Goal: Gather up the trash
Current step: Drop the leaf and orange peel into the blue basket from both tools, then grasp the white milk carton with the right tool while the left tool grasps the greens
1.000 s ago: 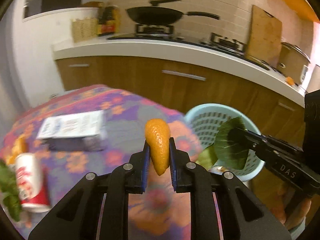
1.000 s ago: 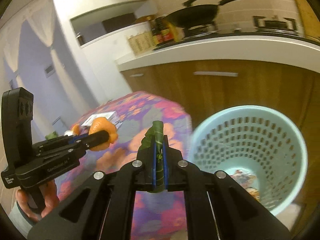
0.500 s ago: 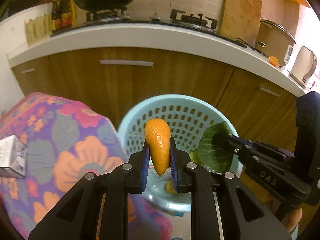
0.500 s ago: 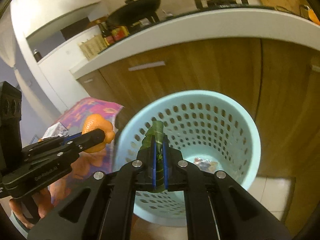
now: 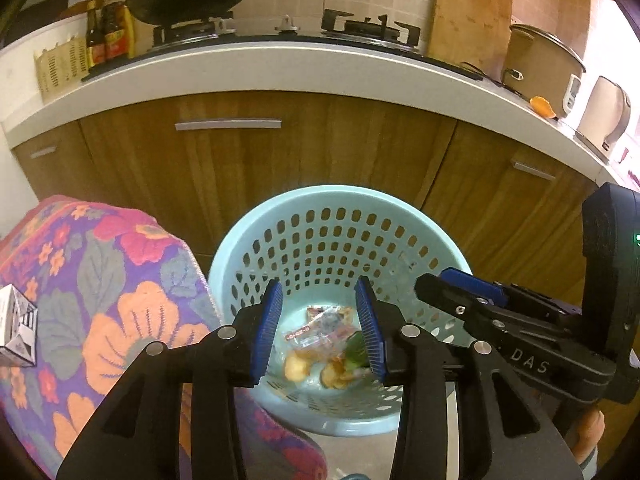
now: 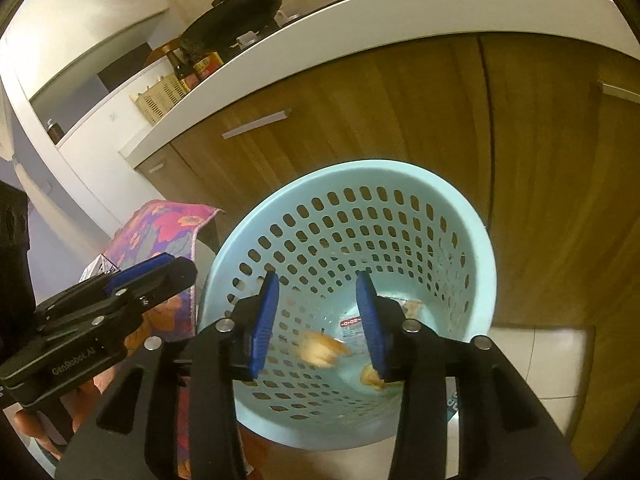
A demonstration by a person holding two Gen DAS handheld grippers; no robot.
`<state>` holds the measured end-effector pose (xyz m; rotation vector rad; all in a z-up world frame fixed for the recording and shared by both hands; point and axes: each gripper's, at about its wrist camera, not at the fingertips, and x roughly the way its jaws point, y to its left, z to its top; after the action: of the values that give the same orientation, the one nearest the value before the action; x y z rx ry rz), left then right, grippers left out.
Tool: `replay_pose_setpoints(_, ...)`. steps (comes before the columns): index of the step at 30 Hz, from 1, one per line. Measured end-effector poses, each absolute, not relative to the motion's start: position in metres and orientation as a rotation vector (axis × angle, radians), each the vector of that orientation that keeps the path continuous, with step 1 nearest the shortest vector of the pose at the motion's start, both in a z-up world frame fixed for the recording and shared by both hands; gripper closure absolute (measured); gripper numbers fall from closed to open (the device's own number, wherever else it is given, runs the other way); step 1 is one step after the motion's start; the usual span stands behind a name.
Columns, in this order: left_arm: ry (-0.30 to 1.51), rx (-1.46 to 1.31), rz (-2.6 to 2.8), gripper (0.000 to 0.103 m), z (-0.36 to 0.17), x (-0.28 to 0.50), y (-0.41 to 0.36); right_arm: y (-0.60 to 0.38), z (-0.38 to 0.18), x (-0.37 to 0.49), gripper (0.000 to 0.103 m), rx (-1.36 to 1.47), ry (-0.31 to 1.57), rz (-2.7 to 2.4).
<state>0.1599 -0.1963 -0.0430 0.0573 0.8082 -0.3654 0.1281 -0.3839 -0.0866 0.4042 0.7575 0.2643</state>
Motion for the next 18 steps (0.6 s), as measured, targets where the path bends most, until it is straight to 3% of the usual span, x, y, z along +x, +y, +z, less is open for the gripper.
replay_pose_setpoints(15,0.679,-0.052,-0.296,0.06,-0.004,0.102,-0.135,-0.339,-0.038,0.103,0.065,0.326,0.68,0.364)
replay_pose_setpoints(18,0.631,-0.08,-0.248,0.057,0.01,0.078,-0.106,-0.314,-0.026,0.097,0.06,0.28,0.66,0.411)
